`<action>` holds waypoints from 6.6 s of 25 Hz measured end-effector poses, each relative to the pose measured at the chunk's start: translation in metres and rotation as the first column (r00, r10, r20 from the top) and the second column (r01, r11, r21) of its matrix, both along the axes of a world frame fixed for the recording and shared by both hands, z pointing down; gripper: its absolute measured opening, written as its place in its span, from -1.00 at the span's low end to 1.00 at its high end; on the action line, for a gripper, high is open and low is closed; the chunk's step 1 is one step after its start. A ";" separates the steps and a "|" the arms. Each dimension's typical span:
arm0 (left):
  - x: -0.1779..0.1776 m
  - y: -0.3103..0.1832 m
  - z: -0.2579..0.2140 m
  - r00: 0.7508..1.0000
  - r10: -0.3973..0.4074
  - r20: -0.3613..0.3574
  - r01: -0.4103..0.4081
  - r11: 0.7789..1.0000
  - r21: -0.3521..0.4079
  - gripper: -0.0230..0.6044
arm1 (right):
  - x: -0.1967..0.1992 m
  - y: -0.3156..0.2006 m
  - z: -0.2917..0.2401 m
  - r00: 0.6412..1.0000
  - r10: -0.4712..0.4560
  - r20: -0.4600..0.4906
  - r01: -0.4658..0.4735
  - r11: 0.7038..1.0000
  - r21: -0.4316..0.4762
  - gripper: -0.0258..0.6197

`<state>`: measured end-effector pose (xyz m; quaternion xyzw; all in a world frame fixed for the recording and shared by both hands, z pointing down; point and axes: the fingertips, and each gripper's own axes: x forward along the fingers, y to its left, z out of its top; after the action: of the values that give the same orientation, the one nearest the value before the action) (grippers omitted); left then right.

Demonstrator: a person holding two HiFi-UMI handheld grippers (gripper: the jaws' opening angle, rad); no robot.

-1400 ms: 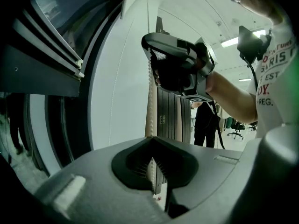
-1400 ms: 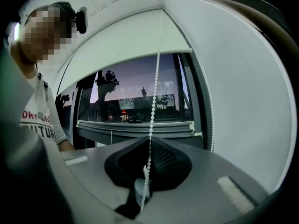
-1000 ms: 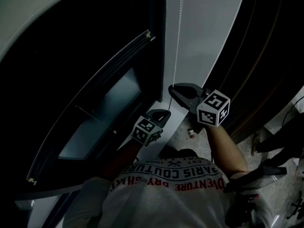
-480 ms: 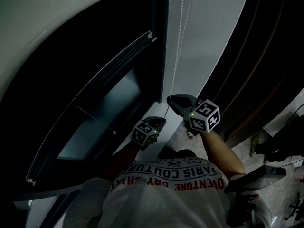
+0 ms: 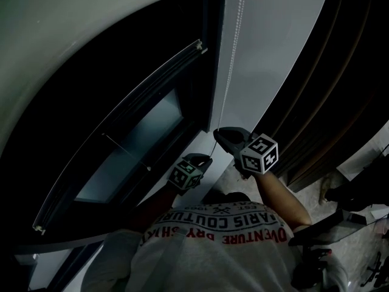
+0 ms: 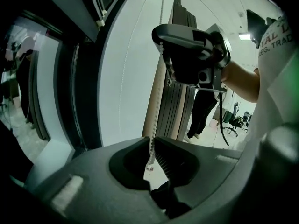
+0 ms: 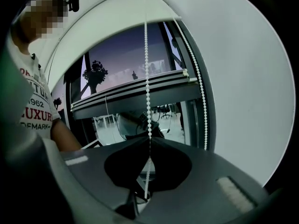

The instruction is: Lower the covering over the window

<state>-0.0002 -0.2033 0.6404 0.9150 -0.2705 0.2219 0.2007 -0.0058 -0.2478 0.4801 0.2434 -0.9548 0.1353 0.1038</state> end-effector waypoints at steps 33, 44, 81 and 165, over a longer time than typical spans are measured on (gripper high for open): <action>0.022 -0.073 -0.332 0.942 0.093 -0.322 0.052 0.908 0.415 -0.88 | 0.004 -0.001 0.004 1.000 0.012 0.014 -0.012 1.000 0.008 -0.89; 0.033 -0.069 -0.303 0.962 0.101 -0.255 0.013 0.912 0.410 -0.89 | 0.014 0.005 0.032 0.999 0.023 -0.032 -0.025 0.999 -0.043 -0.89; 0.027 -0.059 -0.150 0.988 0.014 -0.154 0.023 0.971 0.237 -0.91 | 0.058 0.013 0.068 0.973 -0.018 -0.230 -0.002 0.996 -0.086 -0.53; 0.017 -0.041 -0.194 0.953 -0.004 -0.303 0.077 0.970 0.230 -0.63 | 0.024 -0.007 0.021 0.994 0.106 0.033 -0.107 0.994 0.010 -0.90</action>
<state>0.0173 -0.2447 0.4464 0.9498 -0.2805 0.0416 0.1322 0.0185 -0.2551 0.5011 0.2924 -0.9428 0.1391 0.0795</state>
